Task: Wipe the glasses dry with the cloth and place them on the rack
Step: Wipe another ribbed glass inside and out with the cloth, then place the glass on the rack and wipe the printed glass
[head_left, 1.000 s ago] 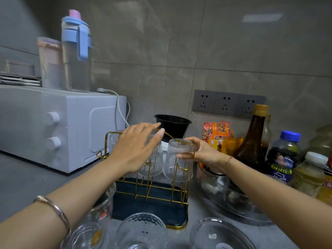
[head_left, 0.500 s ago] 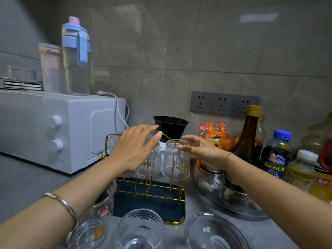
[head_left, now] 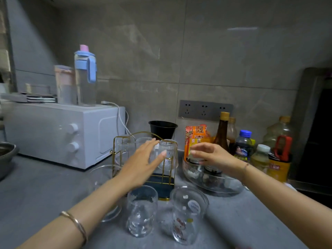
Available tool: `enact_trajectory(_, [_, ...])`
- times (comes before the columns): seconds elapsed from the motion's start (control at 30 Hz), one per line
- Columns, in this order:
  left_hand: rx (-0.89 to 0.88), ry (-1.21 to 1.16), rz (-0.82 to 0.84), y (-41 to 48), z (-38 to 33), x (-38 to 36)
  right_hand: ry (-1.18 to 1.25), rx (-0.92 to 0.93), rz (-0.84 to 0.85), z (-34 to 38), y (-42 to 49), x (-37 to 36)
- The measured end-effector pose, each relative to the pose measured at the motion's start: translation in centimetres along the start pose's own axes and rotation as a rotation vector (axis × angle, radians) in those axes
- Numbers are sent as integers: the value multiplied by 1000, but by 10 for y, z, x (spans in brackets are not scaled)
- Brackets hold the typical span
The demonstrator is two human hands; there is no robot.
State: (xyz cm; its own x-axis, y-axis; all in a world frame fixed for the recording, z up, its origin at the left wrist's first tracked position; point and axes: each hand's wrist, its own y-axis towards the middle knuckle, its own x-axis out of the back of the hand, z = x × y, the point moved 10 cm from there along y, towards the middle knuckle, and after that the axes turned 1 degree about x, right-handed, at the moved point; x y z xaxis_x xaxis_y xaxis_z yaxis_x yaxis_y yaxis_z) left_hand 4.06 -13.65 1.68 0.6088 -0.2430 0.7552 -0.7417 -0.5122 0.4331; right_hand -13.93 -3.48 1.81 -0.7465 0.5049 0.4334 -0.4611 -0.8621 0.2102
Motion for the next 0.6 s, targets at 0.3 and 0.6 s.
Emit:
enact_trajectory(0.3, [43, -310, -30, -92, -32, -50, 121, -59, -62, -25, -110, -12])
enact_trajectory(0.6, [277, -537, 126, -103, -15, -110, -329, -214, -227, -88, -186, 20])
